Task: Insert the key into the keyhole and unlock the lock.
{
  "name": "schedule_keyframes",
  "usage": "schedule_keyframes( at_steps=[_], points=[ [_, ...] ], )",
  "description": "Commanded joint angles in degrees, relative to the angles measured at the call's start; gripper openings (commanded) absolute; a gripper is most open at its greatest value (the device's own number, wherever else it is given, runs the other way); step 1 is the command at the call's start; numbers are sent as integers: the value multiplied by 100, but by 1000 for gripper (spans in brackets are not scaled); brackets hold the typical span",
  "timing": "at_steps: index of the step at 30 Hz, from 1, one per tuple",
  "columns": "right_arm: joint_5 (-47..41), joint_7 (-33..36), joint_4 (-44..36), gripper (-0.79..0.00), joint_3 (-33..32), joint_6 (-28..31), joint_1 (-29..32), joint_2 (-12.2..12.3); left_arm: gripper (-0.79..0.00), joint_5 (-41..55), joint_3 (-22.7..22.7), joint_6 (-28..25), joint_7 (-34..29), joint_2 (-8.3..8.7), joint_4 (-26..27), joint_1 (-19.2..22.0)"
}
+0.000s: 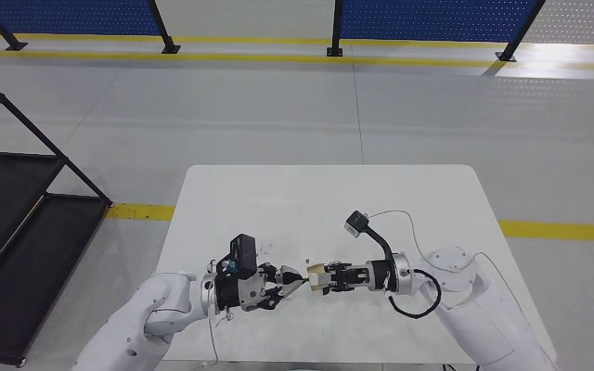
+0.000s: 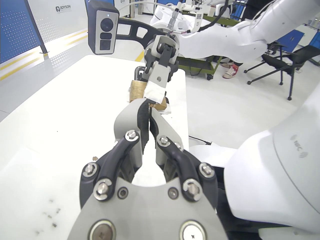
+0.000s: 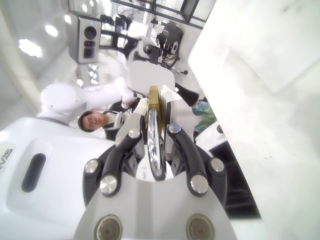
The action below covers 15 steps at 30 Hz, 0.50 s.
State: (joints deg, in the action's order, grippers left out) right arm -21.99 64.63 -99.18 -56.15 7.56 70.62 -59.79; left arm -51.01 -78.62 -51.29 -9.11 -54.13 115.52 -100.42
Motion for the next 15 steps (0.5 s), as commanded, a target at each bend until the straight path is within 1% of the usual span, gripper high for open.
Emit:
schedule_keyframes(
  at_steps=[1, 7, 15],
  points=[
    [-3, -6, 8, -785, -3, 0, -6, 0, -785, -205, -8, 34, 114, -4, 34, -28],
    [-21, -18, 37, -785, -1, -19, -23, -3, -785, -795, -26, 146, 594, -21, 103, -126],
    [-32, -31, 68, -785, 8, -17, -40, -7, -785, -1514, -13, 357, 1044, -34, 130, -219]
  ],
)
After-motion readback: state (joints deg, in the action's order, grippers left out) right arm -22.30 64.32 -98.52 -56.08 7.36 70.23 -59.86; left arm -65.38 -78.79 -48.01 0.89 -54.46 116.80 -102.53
